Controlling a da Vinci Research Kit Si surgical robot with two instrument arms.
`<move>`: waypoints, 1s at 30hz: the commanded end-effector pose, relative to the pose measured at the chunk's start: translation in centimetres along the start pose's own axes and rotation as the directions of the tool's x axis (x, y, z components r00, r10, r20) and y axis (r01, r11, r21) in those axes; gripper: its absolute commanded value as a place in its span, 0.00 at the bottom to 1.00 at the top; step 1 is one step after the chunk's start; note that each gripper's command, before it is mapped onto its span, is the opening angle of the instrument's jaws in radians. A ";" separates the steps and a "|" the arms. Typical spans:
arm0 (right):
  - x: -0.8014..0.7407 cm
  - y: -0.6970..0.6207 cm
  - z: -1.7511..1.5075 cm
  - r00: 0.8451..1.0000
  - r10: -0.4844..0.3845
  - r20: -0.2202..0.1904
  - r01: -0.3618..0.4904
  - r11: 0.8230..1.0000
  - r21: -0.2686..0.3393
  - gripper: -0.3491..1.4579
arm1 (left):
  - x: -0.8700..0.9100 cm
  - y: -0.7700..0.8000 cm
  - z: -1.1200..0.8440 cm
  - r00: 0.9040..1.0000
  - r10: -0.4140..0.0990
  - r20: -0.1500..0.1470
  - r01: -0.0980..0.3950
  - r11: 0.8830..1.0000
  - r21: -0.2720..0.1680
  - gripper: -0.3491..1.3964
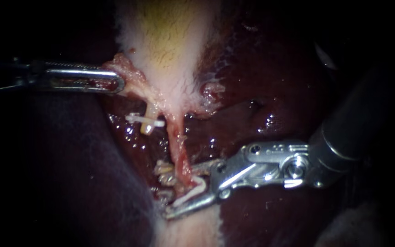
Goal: Clipping first clip right tube
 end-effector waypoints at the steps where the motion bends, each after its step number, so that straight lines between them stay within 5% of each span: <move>1: 0.00 0.00 0.00 1.000 -0.001 0.000 0.001 1.000 0.001 0.43 | 0.01 0.01 -0.01 1.000 -0.001 0.000 0.001 1.000 -0.001 0.00; 30: -0.17 0.12 0.09 1.000 -0.005 0.006 0.005 1.000 -0.003 0.35 | 0.02 -0.02 -0.01 1.000 -0.002 -0.001 0.002 1.000 0.001 0.00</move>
